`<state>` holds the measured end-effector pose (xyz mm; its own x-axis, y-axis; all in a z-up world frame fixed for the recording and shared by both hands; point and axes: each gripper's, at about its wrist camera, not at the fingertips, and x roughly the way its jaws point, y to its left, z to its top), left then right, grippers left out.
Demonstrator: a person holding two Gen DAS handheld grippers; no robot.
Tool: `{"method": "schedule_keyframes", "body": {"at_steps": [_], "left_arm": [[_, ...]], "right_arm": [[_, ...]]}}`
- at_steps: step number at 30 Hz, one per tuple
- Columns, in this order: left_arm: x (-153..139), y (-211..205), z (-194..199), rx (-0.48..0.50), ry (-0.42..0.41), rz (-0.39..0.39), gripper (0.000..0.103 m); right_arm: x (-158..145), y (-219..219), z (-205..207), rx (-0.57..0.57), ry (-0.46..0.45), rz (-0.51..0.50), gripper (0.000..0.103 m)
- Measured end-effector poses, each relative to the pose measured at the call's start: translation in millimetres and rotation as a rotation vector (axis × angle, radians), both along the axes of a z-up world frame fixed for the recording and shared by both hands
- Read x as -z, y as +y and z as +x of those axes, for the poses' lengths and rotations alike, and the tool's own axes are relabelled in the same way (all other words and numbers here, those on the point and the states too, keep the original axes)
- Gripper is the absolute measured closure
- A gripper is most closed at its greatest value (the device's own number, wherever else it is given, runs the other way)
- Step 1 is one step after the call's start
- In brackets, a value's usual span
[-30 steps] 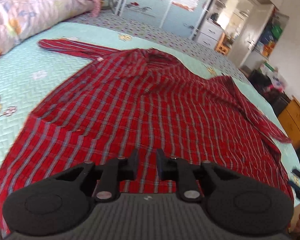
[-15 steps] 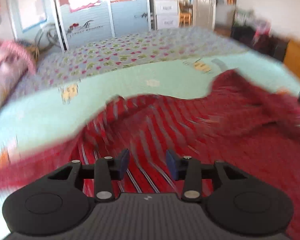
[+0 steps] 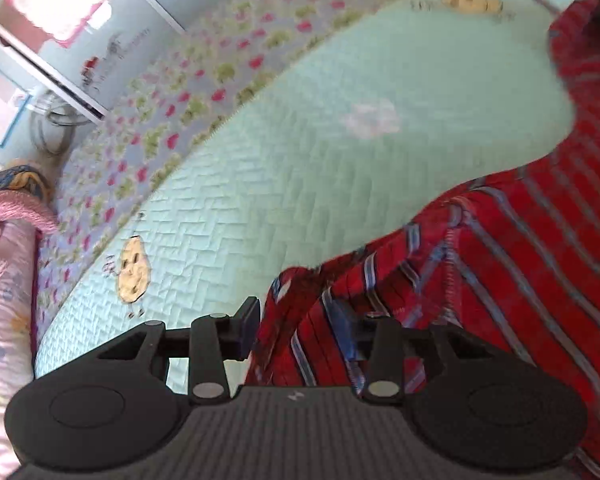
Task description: Fold clothes
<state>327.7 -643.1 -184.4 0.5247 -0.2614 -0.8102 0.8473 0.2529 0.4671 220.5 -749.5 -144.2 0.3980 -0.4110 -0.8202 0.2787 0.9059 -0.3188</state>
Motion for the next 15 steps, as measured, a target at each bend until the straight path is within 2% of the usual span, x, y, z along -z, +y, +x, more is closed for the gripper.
{"method": "schedule_keyframes", "body": {"at_steps": [4, 6, 8, 10, 11, 12, 15], "left_arm": [[25.9, -16.2, 12.1, 0.032, 0.042, 0.102, 0.061], [32.8, -18.8, 9.8, 0.069, 0.033, 0.131, 0.06], [29.8, -18.9, 8.2, 0.096, 0.036, 0.158, 0.061], [21.6, -16.6, 5.7, 0.129, 0.053, 0.19, 0.062], [15.1, -12.5, 4.7, 0.153, 0.074, 0.194, 0.062], [7.2, -6.9, 3.9, 0.182, 0.103, 0.191, 0.062], [-8.6, 4.1, 15.3, 0.186, 0.274, 0.164, 0.062]], "right_arm": [[29.6, -16.0, 28.3, -0.018, 0.138, 0.035, 0.028], [44.3, -19.5, 36.2, -0.012, 0.191, 0.046, 0.03], [53.7, -18.9, 37.1, -0.007, 0.204, 0.075, 0.041], [52.8, -16.8, 34.6, -0.01, 0.186, 0.142, 0.074], [50.8, -14.2, 33.7, -0.011, 0.183, 0.145, 0.08], [48.7, -11.4, 32.7, -0.013, 0.18, 0.147, 0.084], [37.2, -4.3, 25.2, -0.049, 0.175, 0.137, 0.082]]}}
